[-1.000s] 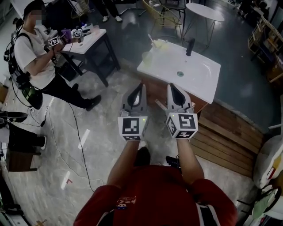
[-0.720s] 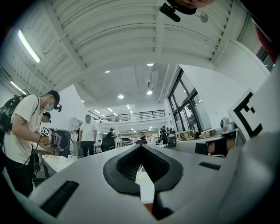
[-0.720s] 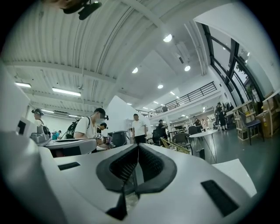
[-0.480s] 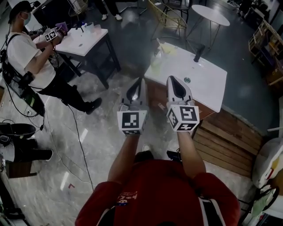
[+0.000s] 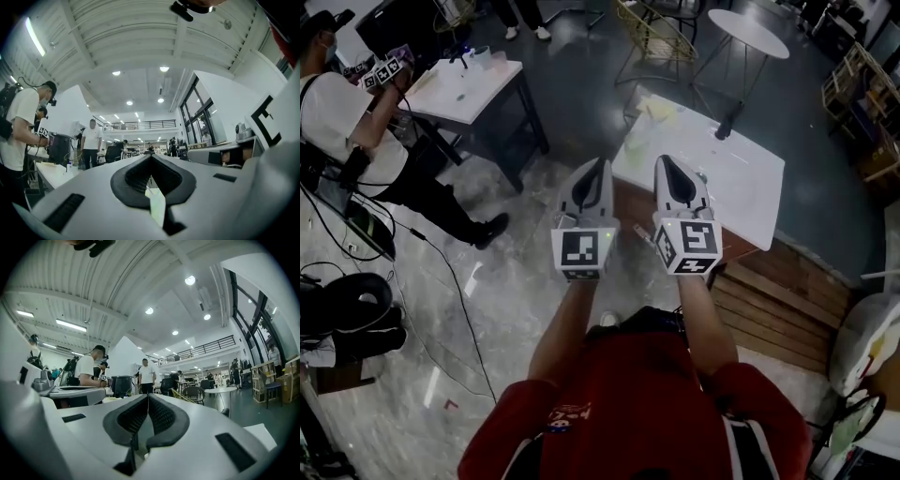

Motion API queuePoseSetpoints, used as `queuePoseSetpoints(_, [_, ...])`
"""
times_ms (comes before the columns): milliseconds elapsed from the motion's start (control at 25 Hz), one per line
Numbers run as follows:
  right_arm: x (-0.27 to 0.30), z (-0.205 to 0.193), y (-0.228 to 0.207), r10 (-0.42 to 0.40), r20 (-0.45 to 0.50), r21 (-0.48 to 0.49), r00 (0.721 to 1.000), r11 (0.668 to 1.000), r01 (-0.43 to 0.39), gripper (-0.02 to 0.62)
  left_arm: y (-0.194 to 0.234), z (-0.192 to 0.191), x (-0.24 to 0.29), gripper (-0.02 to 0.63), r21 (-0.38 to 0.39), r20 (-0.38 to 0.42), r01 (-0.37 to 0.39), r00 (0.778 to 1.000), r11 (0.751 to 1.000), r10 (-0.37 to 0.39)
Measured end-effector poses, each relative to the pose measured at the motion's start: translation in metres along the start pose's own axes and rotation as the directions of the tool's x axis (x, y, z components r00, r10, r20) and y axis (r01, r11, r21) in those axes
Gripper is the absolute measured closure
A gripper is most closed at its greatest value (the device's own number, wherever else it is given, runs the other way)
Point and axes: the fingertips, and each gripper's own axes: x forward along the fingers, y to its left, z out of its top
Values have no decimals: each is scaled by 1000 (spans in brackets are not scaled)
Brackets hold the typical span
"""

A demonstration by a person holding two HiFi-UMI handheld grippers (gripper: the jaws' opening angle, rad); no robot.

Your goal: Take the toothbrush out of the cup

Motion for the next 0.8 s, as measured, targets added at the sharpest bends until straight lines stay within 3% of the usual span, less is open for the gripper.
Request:
queuePoseSetpoints(400, [48, -27, -53, -17, -8, 68, 1000, 998, 18, 566, 2, -26, 67, 578, 7, -8, 3, 1000, 1000, -3])
queuePoseSetpoints(800, [98, -39, -99, 6, -23, 28, 1000, 1000, -5, 566, -10, -45, 139, 577, 48, -26, -1, 1000, 999, 2])
